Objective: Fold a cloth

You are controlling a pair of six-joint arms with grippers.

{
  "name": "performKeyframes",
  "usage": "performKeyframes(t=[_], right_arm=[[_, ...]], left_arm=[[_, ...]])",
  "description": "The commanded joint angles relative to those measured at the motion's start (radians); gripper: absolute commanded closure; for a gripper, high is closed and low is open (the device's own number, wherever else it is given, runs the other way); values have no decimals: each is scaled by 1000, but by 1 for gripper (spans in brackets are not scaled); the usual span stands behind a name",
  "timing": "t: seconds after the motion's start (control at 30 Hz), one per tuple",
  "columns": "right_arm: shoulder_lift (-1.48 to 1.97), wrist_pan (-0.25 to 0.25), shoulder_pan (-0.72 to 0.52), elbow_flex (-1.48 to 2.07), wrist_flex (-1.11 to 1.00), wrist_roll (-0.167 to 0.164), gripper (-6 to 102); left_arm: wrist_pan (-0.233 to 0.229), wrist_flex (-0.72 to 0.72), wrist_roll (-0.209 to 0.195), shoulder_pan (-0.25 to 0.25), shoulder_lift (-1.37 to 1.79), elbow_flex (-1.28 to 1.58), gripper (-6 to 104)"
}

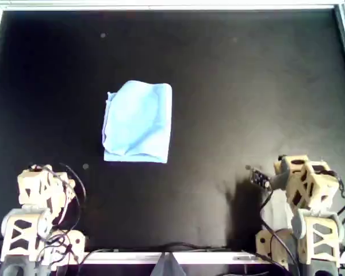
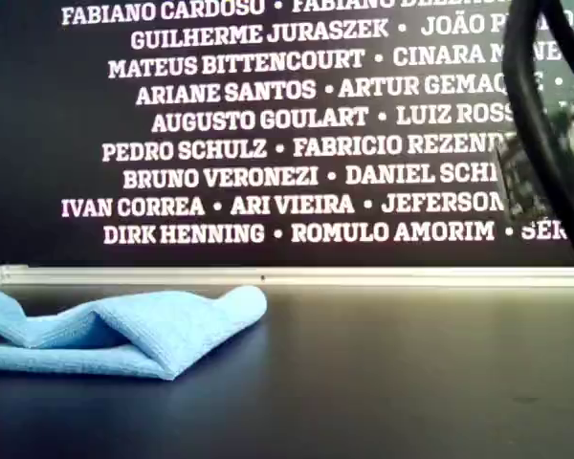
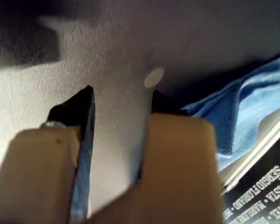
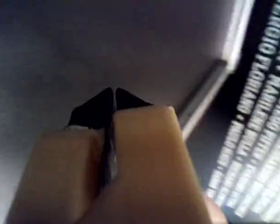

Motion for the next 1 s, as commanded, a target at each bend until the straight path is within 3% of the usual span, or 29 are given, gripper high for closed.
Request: performKeyframes(t=[0.0,0.97], right_arm=[[23,2,3,14,80,-2,97],[32,2,3,14,95,-3,97]], left_arm=[[5,2,-6,23,14,-12,56],[5,0,-6,18,14,-12,56]])
